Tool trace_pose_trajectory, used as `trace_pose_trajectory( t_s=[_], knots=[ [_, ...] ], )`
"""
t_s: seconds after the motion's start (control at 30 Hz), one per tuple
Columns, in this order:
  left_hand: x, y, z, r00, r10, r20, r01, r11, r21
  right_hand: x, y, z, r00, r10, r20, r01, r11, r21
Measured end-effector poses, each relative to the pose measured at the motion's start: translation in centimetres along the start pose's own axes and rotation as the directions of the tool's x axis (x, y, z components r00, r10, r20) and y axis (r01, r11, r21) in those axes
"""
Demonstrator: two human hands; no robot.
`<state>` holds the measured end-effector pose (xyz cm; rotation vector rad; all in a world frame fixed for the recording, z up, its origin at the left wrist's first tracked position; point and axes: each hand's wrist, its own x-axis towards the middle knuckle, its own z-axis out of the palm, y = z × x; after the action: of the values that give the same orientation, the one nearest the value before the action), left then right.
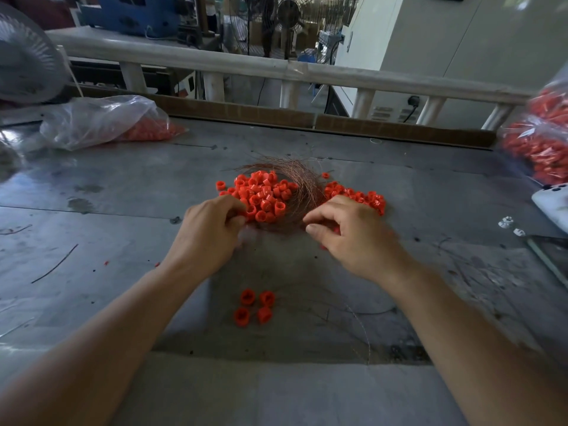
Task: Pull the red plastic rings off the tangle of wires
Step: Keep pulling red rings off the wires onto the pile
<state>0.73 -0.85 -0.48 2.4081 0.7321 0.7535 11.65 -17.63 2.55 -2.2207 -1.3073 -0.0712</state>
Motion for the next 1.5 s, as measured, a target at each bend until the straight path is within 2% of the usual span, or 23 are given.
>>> trace_pose_trajectory(
  t_s=[0.2,0.4,0.47,0.57,0.7,0.8,0.97,1.13,1.27,1.37,1.43,1.5],
  knots=[
    [-0.9,0.4,-0.6,1.0,0.015,0.014,-0.014,0.997,-0.073,0.4,0.3,1.7,0.99,-0.117,0.081,0.126,0.985,-0.118],
    [-1.2,0.9,-1.1,1.0,0.003,0.005,-0.002,0.993,-0.119,0.8,0.9,2.7,0.978,-0.107,0.177,0.136,0.978,-0.159],
    [-1.3,1.1,-1.2,1.0,0.006,0.013,-0.004,0.99,-0.139,0.8,0.9,2.7,0.983,-0.114,0.141,0.136,0.979,-0.153],
    [-1.5,1.2,-1.5,0.999,0.017,0.027,-0.011,0.983,-0.182,0.8,0.8,2.2,0.99,-0.137,-0.007,0.135,0.984,-0.119],
    [-1.7,1.8,-1.8,0.996,0.045,0.071,-0.021,0.95,-0.311,0.6,0.3,0.9,0.964,-0.186,-0.188,0.177,0.982,-0.066],
    [-1.9,2.2,-1.9,0.992,0.082,0.093,-0.038,0.913,-0.407,0.4,0.0,0.5,0.951,-0.231,-0.205,0.213,0.971,-0.105],
    [-2.1,2.2,-1.6,0.985,0.14,0.102,-0.1,0.939,-0.328,0.6,0.4,0.4,0.969,-0.139,-0.203,0.122,0.988,-0.093],
    [-2.0,2.1,-1.4,0.986,0.135,0.094,-0.102,0.951,-0.293,0.8,1.5,-0.3,0.972,0.004,-0.236,-0.012,0.999,-0.036],
    [-2.2,2.0,-1.3,0.981,0.162,0.103,-0.125,0.948,-0.292,0.8,1.7,-0.2,0.985,-0.025,-0.173,0.026,1.0,0.002],
    [-2.1,1.9,-0.9,0.981,0.156,0.113,-0.119,0.952,-0.281,0.7,1.7,-0.1,0.983,0.007,-0.185,0.007,0.997,0.077],
    [-2.0,2.0,-0.6,0.973,0.205,0.103,-0.179,0.96,-0.215,0.8,1.7,-0.2,0.974,0.044,-0.223,-0.014,0.991,0.133],
    [-1.9,2.5,-0.5,0.945,0.312,0.104,-0.296,0.945,-0.142,0.7,1.6,-0.4,0.969,0.052,-0.243,-0.011,0.986,0.165]
  ],
)
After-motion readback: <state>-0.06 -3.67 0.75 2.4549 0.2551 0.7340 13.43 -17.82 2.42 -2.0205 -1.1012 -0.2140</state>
